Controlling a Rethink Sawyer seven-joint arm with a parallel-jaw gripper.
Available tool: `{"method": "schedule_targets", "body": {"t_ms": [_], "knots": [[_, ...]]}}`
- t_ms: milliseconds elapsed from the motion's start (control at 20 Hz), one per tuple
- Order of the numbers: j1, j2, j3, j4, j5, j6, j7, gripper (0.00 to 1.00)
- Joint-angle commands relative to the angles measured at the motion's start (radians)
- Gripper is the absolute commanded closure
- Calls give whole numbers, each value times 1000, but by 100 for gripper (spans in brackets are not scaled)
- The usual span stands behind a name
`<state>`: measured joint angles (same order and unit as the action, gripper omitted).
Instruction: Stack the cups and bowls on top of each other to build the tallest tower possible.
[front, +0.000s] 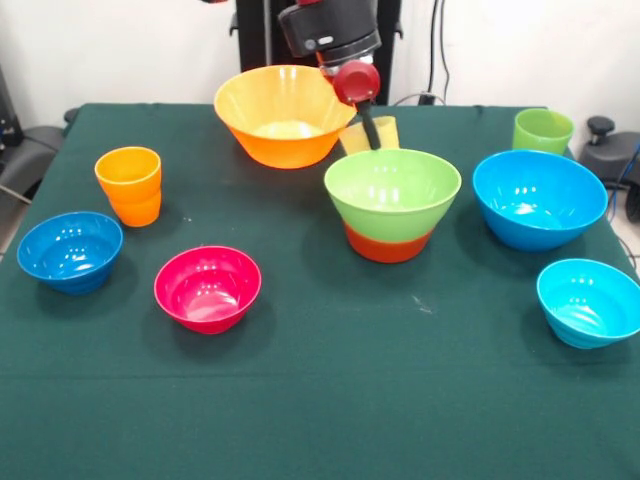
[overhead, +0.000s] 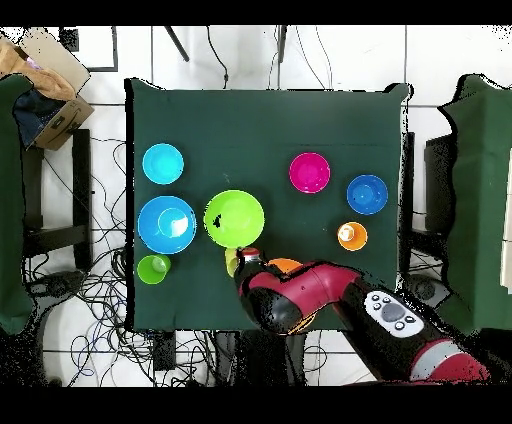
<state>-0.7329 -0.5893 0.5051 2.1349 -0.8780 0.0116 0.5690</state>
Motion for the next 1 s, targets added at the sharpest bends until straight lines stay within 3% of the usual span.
{"method": "schedule_targets", "body": {"t_ms": [50,250,400,700,850,1000], "knots": [[66,17,-88,-64,39,173,180,100],[73,3,-98,-56,72,191,180,100],[103,-48,-108,-41,140,262,183,100],[190,-308,-100,47,417,598,176,100],[256,-371,-136,37,499,760,205,100],[269,-402,-111,63,599,815,247,100]]}}
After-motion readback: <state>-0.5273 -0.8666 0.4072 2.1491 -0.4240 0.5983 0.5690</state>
